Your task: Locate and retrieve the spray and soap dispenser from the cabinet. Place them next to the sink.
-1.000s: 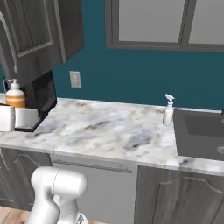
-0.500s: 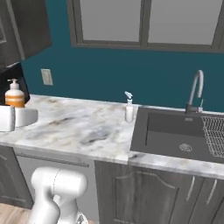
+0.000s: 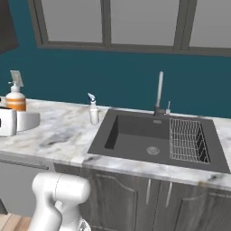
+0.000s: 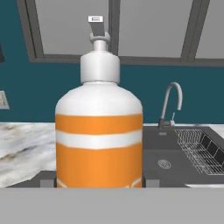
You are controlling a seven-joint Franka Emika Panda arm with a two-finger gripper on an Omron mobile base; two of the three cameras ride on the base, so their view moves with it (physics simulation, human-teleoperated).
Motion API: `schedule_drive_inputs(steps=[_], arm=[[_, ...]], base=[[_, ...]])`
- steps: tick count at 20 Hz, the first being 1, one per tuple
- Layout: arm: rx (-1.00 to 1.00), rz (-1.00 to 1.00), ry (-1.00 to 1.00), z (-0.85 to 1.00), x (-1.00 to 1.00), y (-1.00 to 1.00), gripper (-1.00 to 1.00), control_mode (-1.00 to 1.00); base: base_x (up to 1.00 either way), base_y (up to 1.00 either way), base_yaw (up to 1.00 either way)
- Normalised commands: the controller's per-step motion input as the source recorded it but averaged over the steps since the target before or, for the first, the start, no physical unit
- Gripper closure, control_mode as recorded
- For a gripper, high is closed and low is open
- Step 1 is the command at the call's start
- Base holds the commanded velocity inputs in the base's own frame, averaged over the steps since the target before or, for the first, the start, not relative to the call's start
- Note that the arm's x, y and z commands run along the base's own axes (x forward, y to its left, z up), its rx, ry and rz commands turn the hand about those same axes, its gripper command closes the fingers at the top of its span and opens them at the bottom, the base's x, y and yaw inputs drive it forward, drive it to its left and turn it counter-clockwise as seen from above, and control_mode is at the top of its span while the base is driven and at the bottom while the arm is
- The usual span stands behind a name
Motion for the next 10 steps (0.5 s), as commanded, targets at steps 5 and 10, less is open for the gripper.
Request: schedule_drive_inputs(steps=[5,10], arm=[[0.00,0.00,0.00,0.00,0.00,0.00,1.00,1.00],[0.00,0.00,0.00,0.00,0.00,0.00,1.00,1.00]], base=[[0.31,-0.11,0.00],[0.55,0.22,-0.13]])
